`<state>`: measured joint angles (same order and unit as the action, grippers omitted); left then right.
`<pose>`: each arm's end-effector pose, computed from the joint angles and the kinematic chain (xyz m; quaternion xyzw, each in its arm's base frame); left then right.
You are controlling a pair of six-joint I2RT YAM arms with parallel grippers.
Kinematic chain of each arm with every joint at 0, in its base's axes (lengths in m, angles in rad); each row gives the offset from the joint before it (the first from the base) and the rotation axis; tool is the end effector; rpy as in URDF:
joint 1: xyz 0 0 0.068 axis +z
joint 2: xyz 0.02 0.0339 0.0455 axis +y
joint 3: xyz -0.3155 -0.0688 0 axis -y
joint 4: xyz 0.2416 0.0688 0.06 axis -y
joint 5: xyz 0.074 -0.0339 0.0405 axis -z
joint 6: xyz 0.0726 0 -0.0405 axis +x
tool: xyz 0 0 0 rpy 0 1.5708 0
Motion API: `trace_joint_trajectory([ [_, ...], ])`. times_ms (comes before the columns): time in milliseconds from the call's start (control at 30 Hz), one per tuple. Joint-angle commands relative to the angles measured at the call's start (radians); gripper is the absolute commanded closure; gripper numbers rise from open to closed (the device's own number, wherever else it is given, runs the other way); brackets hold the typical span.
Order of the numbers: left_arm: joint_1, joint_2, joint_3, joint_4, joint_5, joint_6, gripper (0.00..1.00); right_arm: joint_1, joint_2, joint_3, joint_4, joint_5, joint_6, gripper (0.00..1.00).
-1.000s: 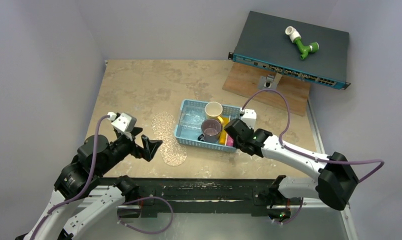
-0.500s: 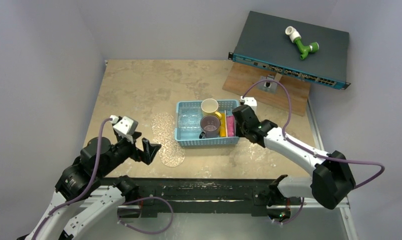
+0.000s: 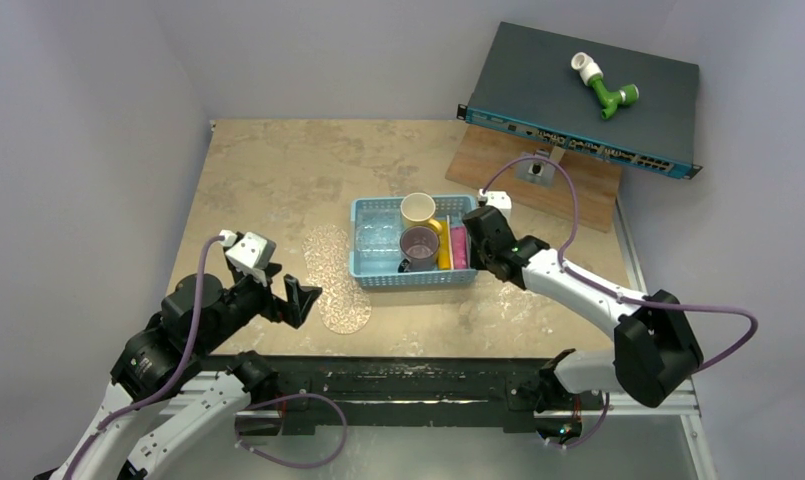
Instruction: Prepare toiletry sets of a toothbrush and toothpaste on the tray
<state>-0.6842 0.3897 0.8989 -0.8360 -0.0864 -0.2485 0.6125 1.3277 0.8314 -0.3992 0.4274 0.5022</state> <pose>0.0415 -0.0258 0.3566 0.1509 0.7982 -0.2304 0.5357 0.2404 0.1321 0.2481 0.0193 0.9245 0.0014 0.3806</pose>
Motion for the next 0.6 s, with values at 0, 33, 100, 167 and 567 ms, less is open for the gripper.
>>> trace_joint_trajectory([
  [0,-0.004,0.008,-0.002,0.015,-0.019,-0.005,0.00,-0.030,-0.001,-0.001,0.074,0.102,0.061,1.00],
  [33,-0.004,0.006,-0.003,0.015,-0.022,-0.005,0.00,-0.035,-0.003,-0.008,0.073,0.103,0.064,1.00],
  [100,-0.004,0.006,-0.003,0.015,-0.025,-0.005,0.00,-0.044,-0.012,-0.022,0.084,0.095,0.062,1.00],
  [167,-0.004,0.007,-0.003,0.015,-0.025,-0.005,0.00,-0.043,-0.018,-0.030,0.095,0.090,0.052,1.00],
  [567,-0.004,0.012,-0.003,0.016,-0.028,-0.002,0.00,-0.051,0.013,0.035,0.068,0.129,-0.013,0.95],
])
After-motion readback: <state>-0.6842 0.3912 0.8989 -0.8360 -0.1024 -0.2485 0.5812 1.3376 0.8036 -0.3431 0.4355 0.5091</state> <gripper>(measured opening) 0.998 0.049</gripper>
